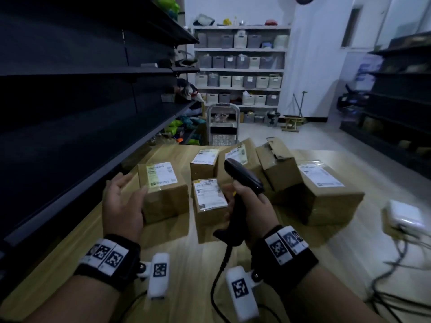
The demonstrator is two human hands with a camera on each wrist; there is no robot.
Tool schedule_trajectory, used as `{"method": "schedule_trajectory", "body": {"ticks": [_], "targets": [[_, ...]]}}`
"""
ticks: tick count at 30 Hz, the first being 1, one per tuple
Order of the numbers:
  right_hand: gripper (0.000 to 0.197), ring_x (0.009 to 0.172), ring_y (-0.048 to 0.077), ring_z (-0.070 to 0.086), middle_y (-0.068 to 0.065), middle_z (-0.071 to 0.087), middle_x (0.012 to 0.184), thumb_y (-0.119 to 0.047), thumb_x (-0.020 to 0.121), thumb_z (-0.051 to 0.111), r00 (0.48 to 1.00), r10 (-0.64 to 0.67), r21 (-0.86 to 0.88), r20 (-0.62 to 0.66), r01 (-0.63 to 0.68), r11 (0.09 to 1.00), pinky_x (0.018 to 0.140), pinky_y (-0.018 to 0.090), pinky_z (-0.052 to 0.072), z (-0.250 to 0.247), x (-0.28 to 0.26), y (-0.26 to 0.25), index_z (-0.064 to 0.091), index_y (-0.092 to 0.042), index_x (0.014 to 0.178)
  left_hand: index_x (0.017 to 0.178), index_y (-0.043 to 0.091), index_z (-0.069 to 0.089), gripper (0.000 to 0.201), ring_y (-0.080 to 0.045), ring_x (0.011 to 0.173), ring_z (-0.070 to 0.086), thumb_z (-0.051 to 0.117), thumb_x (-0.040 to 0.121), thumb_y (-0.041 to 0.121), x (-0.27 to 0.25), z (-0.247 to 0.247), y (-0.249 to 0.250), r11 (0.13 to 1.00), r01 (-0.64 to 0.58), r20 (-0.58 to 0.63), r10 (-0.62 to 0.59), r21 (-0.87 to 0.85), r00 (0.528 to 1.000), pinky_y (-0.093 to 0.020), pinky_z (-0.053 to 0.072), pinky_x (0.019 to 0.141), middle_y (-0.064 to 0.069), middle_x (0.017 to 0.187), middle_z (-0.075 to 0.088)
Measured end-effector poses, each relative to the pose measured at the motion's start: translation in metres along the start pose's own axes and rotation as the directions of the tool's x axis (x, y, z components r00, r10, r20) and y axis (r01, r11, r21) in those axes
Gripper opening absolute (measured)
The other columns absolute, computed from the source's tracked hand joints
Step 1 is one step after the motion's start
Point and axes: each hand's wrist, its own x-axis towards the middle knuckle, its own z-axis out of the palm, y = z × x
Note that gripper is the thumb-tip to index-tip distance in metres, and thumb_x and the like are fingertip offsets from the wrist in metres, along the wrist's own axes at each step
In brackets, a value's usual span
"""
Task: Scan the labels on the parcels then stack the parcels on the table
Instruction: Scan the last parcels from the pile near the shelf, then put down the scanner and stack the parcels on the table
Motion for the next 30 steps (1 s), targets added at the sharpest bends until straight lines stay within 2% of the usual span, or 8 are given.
{"method": "schedule_trajectory", "body": {"ticks": [3, 7, 11, 15, 20, 22, 25, 30], "targets": [[0.082, 0.112, 0.037, 0.075, 0.014, 0.075, 0.128, -0.055, 0.044, 0.090, 0.995, -0.083, -0.023, -0.059, 0.082, 0.996, 0.088, 0.058, 0.065, -0.011, -0.017, -0.019, 0.081, -0.020, 0.117, 0.121, 0.052, 0.066, 0.035, -0.018, 0.152, 0.042, 0.076, 0.092, 0.035, -0.032, 0.010, 0.025, 0.990, -0.096, 0.062, 0.090, 0.106, 0.994, -0.052, 0.038, 0.124, 0.013, 0.157, 0.048], [0.069, 0.098, 0.027, 0.073, 0.006, 0.074, 0.109, -0.067, 0.056, 0.081, 0.982, -0.130, 0.017, -0.138, 0.134, 0.991, 0.077, 0.041, 0.059, -0.035, -0.043, -0.044, 0.085, -0.019, 0.106, 0.121, 0.037, 0.069, 0.030, -0.015, 0.123, 0.066, 0.076, 0.094, 0.047, -0.078, 0.037, 0.054, 0.968, -0.202, 0.335, 0.143, 0.151, 0.931, -0.040, 0.054, 0.098, 0.009, 0.129, 0.069], [0.052, 0.097, 0.039, 0.076, 0.018, 0.079, 0.104, -0.063, 0.080, 0.076, 0.949, -0.163, 0.077, -0.269, 0.190, 0.979, 0.088, 0.051, 0.063, -0.068, -0.064, -0.067, 0.086, -0.014, 0.097, 0.119, 0.026, 0.075, 0.031, -0.018, 0.105, 0.077, 0.080, 0.092, 0.041, -0.117, 0.076, 0.084, 0.999, 0.007, 0.665, -0.026, 0.031, 0.746, -0.030, 0.058, 0.081, 0.004, 0.111, 0.082], [0.074, 0.104, 0.042, 0.077, 0.018, 0.080, 0.116, -0.072, 0.058, 0.087, 0.911, -0.133, 0.123, -0.391, 0.195, 0.973, 0.097, 0.061, 0.062, -0.106, -0.082, -0.082, 0.084, -0.020, 0.110, 0.126, 0.023, 0.071, 0.034, -0.024, 0.099, 0.079, 0.083, 0.095, 0.031, -0.151, 0.114, 0.105, 1.000, 0.026, 0.799, -0.009, -0.009, 0.601, -0.033, 0.062, 0.078, -0.001, 0.113, 0.083], [0.045, 0.092, 0.032, 0.073, 0.011, 0.076, 0.102, -0.060, 0.086, 0.076, 0.868, -0.172, 0.033, -0.465, 0.211, 0.977, 0.076, 0.039, 0.057, -0.153, -0.111, -0.099, 0.085, -0.017, 0.098, 0.126, 0.013, 0.068, 0.032, -0.022, 0.078, 0.080, 0.080, 0.096, 0.008, -0.190, 0.161, 0.114, 0.996, 0.084, 0.878, -0.061, 0.024, 0.474, -0.038, 0.064, 0.065, -0.006, 0.096, 0.085], [0.049, 0.094, 0.030, 0.072, 0.009, 0.076, 0.105, -0.061, 0.082, 0.079, 0.859, -0.175, 0.009, -0.481, 0.205, 0.979, 0.087, 0.045, 0.061, -0.171, -0.116, -0.101, 0.082, -0.018, 0.105, 0.120, 0.007, 0.071, 0.026, -0.021, 0.073, 0.079, 0.078, 0.096, 0.002, -0.203, 0.175, 0.115, 0.986, 0.160, 0.886, -0.119, 0.052, 0.449, -0.033, 0.064, 0.064, -0.008, 0.090, 0.085], [0.067, 0.101, 0.032, 0.075, 0.010, 0.076, 0.113, -0.063, 0.072, 0.085, 0.856, -0.171, -0.013, -0.489, 0.189, 0.982, 0.097, 0.054, 0.061, -0.193, -0.123, -0.106, 0.073, -0.021, 0.124, 0.114, -0.003, 0.072, 0.019, -0.029, 0.075, 0.079, 0.077, 0.095, -0.003, -0.220, 0.193, 0.113, 0.953, 0.290, 0.886, -0.205, 0.084, 0.417, -0.044, 0.067, 0.075, -0.019, 0.092, 0.083], [0.032, 0.100, 0.031, 0.074, 0.012, 0.073, 0.114, -0.038, 0.092, 0.082, 0.825, -0.225, -0.051, -0.519, 0.233, 0.971, 0.070, 0.048, 0.068, -0.238, -0.135, -0.109, 0.066, -0.024, 0.116, 0.112, -0.008, 0.067, 0.020, -0.035, 0.072, 0.074, 0.075, 0.094, -0.010, -0.241, 0.227, 0.110, 0.863, 0.495, 0.879, -0.312, 0.104, 0.360, -0.048, 0.067, 0.069, -0.023, 0.089, 0.079]]}}
